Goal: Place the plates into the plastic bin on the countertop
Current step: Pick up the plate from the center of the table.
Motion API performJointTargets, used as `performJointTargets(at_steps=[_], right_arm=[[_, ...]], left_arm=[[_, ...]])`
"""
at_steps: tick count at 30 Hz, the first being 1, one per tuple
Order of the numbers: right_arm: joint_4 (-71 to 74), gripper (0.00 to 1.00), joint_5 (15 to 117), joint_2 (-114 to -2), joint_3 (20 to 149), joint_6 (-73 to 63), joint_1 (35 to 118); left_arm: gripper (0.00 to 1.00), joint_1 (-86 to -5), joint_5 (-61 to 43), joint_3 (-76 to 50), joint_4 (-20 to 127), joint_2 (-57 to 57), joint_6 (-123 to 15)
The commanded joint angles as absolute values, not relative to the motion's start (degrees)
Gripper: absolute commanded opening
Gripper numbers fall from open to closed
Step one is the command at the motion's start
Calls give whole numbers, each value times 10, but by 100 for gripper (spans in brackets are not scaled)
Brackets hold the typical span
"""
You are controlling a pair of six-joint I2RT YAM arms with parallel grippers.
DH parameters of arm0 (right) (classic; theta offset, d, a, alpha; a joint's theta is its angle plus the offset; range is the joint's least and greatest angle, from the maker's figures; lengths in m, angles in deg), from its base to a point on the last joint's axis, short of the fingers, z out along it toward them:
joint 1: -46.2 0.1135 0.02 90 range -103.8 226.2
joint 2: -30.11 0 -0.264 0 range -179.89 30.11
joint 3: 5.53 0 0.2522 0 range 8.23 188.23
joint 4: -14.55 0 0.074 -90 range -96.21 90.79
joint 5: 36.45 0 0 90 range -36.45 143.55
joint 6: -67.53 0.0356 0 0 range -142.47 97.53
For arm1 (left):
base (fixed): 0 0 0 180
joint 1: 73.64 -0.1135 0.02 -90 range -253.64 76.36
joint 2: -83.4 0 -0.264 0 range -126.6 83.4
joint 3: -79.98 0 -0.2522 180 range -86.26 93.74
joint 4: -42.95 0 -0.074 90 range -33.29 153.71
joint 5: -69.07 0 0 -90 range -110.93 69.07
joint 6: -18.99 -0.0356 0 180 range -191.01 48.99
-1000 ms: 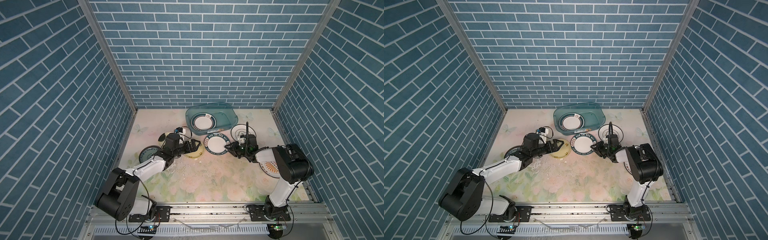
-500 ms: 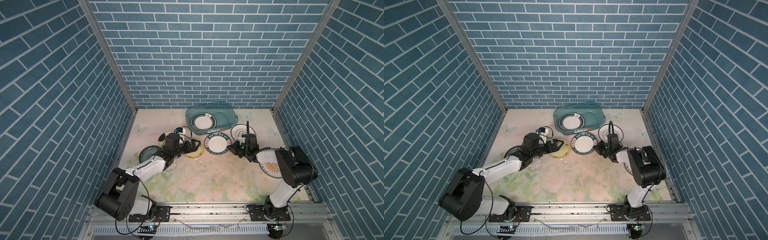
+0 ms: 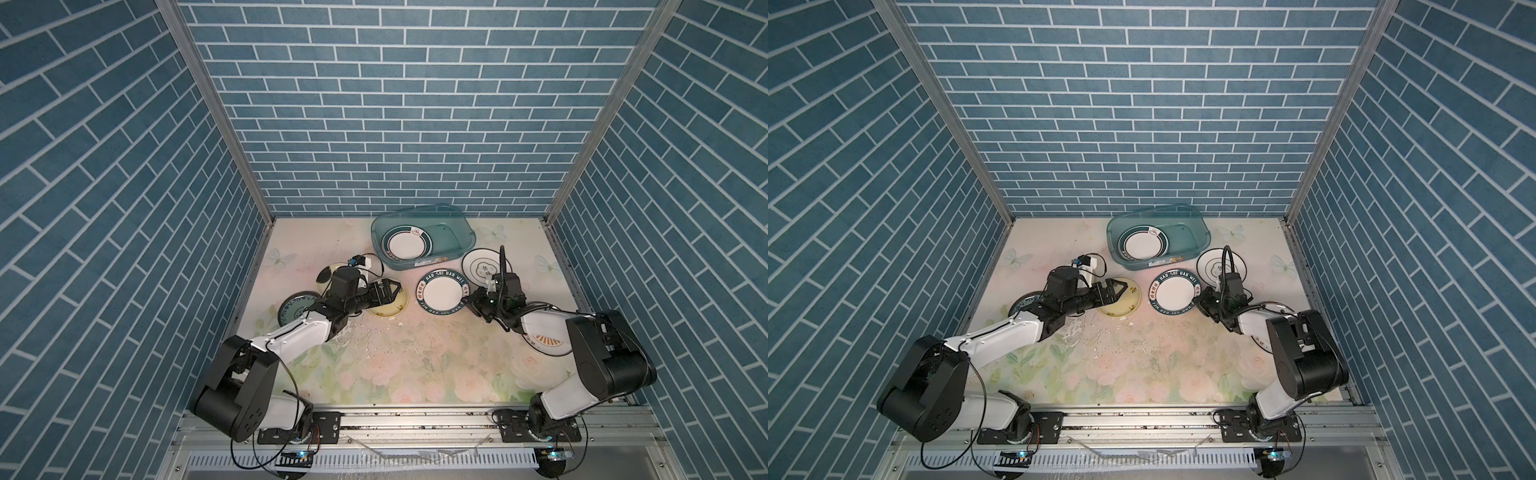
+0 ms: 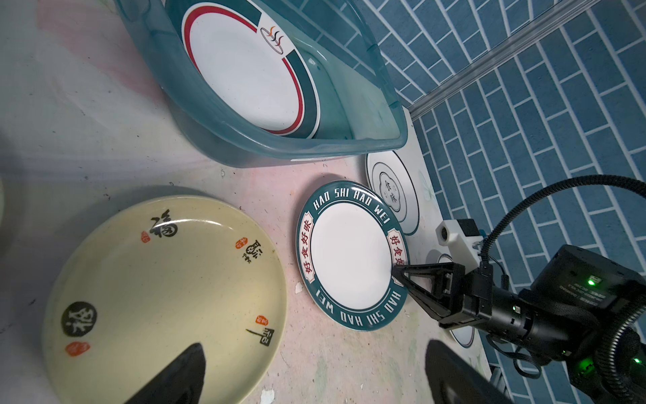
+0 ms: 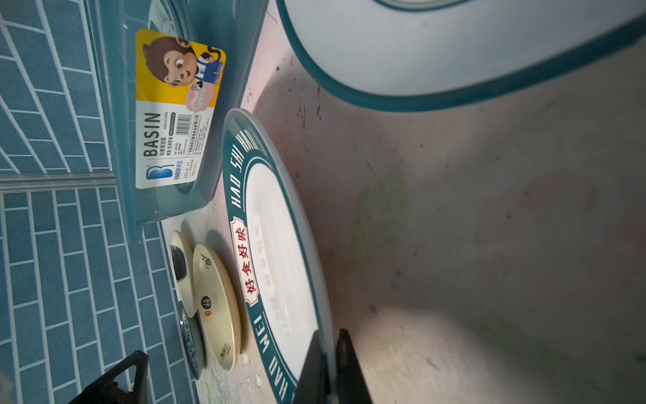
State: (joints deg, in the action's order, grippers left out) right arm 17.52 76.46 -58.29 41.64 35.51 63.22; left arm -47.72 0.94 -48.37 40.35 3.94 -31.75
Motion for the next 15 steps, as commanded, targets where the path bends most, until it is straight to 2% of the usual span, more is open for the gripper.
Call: performJointTargets(at_steps=[1, 10, 15], right_arm=[[136, 0, 732, -534, 405, 337, 636], [-22, 0, 680, -344, 389, 323, 638], [-52, 0, 707, -276, 398, 335, 638]], left_arm=[[100, -475, 3, -486, 410, 44, -316], [100, -476, 1, -476, 424, 50, -318], [99, -476, -14, -478, 434, 60, -328]])
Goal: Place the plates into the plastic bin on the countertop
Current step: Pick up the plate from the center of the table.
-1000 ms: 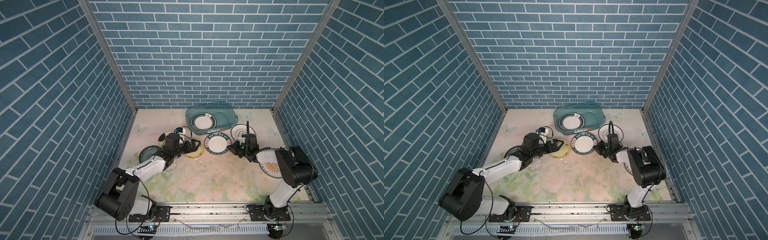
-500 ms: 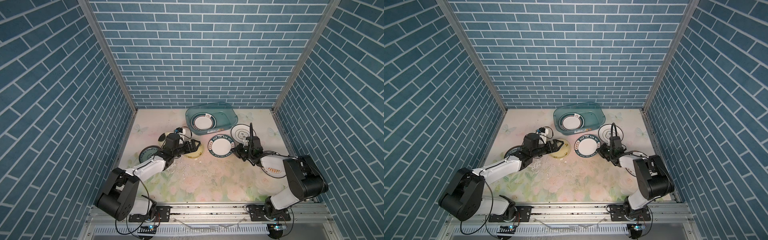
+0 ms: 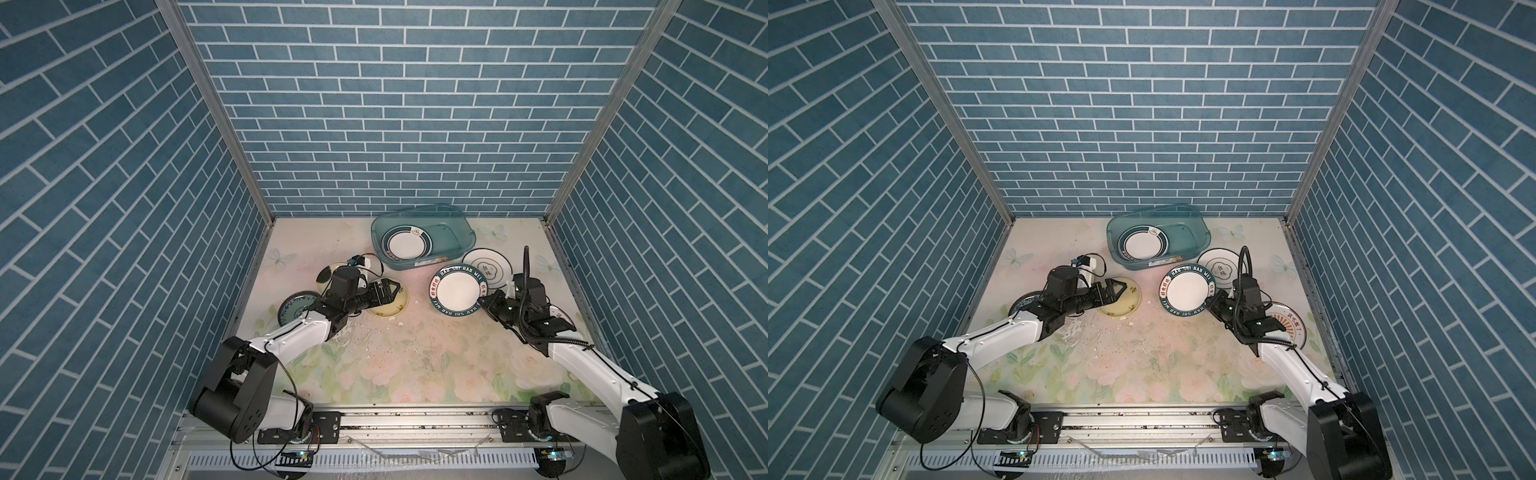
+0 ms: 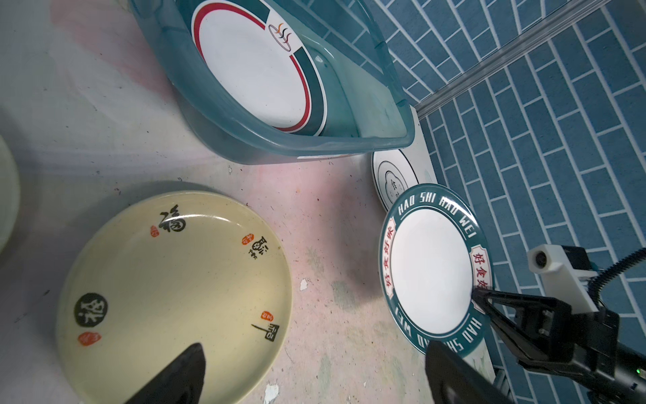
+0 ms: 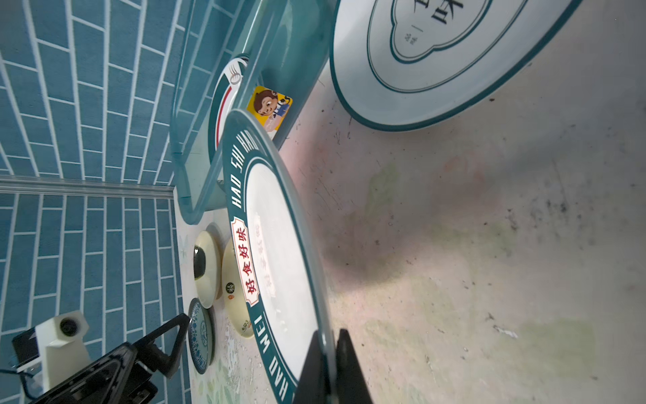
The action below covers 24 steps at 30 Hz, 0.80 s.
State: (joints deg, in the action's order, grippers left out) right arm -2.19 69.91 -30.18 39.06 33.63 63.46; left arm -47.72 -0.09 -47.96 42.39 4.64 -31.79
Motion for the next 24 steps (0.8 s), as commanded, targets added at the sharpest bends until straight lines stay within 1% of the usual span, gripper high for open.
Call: performJointTargets(at_steps=[1, 6, 11, 19, 24], right_arm=[[-50, 0, 710, -268, 401, 338, 638], [-50, 0, 720, -245, 422, 347, 639], [-72, 0, 729, -260, 472, 332, 641], [-94, 0, 761, -348, 587, 298, 644], [-115, 0, 764, -427, 673, 260, 647]], left_arm=[[99, -476, -16, -479, 436, 61, -329], [100, -476, -22, -486, 431, 61, -331], [100, -476, -29, -484, 437, 65, -348], [100, -476, -46, -487, 443, 78, -372], [100, -476, -56, -492, 440, 93, -382]])
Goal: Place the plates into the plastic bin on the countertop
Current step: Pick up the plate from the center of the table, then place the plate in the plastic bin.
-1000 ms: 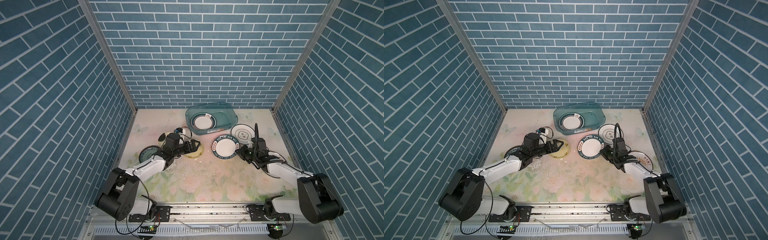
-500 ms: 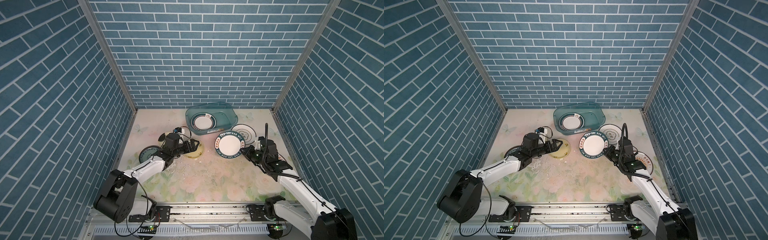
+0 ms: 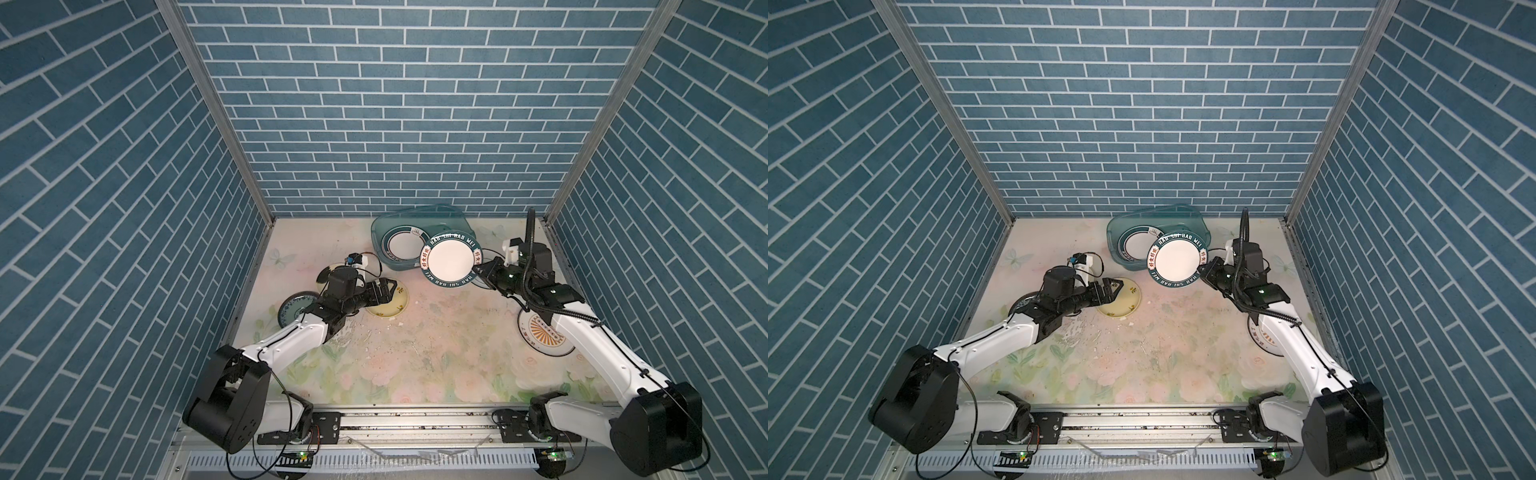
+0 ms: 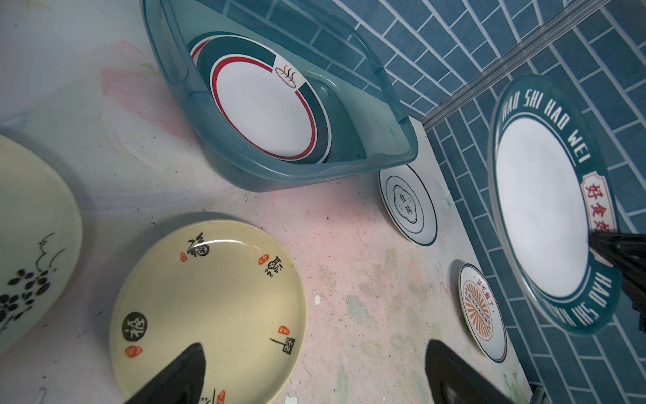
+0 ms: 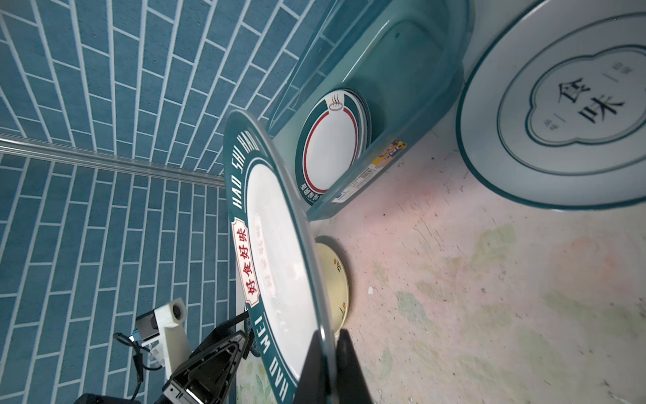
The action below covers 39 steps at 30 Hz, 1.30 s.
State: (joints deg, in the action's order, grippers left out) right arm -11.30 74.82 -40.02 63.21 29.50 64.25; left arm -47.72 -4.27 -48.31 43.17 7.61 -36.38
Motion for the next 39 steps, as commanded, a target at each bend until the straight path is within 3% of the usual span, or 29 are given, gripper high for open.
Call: performJointTargets(at_steps=[1, 12, 19, 29, 39], right_arm=[[-123, 0, 763, -448, 692, 249, 648], [-121, 0, 759, -670, 870, 200, 660], [-167, 0, 775, -794, 1015, 175, 666], [-161, 0, 794, -936, 1161, 163, 672], [-231, 0, 792, -1063, 1316, 164, 683]], left_arm=[[99, -477, -61, -493, 441, 97, -383], [100, -485, -93, -473, 495, 160, -344], [100, -488, 10, -490, 446, 185, -306], [100, -489, 88, -475, 296, 93, -223], [100, -489, 54, -429, 344, 74, -241]])
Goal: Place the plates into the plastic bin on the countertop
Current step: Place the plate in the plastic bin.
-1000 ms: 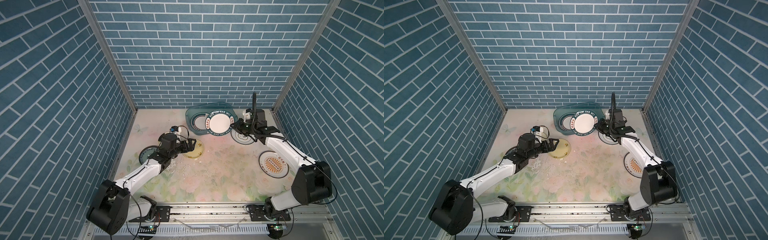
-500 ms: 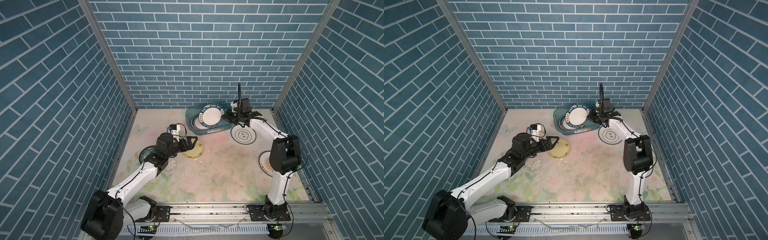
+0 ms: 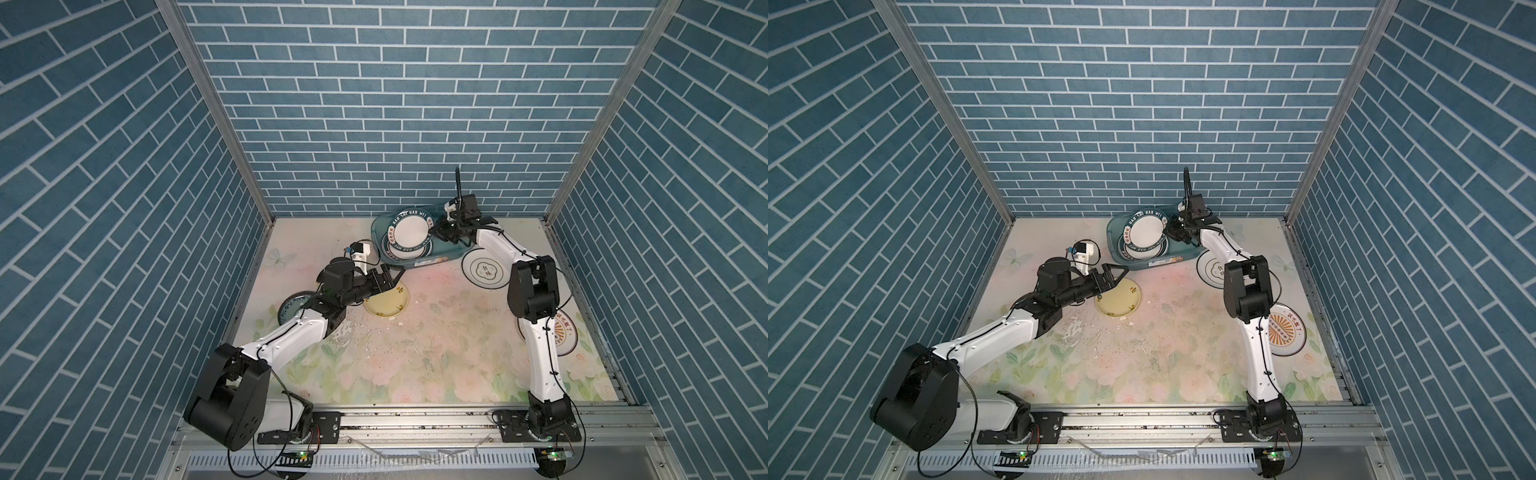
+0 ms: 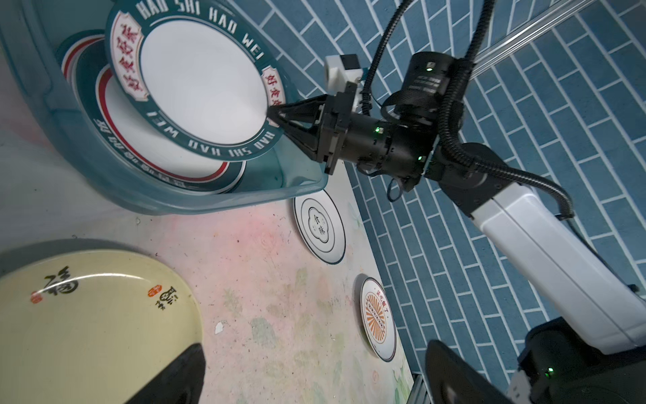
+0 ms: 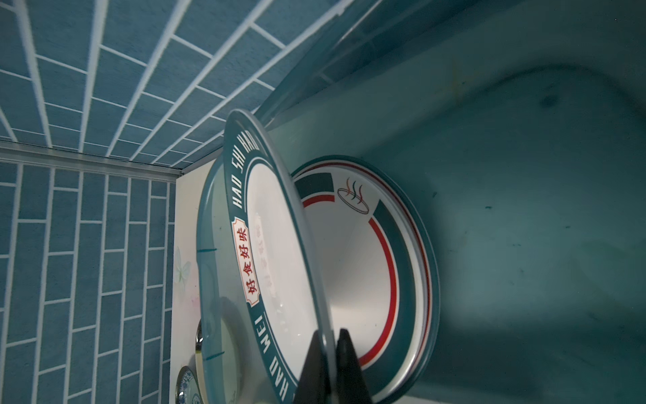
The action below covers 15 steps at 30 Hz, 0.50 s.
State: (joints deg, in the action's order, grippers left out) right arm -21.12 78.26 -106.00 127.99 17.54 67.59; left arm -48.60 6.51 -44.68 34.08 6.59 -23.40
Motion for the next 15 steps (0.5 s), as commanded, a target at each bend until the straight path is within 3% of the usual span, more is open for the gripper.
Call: performJointTargets(at_steps=[1, 15], right_arm=[[-235, 0, 790, -1070, 1322, 166, 684], [-270, 0, 776, -1095, 1342, 174, 691]], left_arm=[[100, -489, 50, -426, 352, 76, -241], [100, -489, -13, -386, 461, 131, -294]])
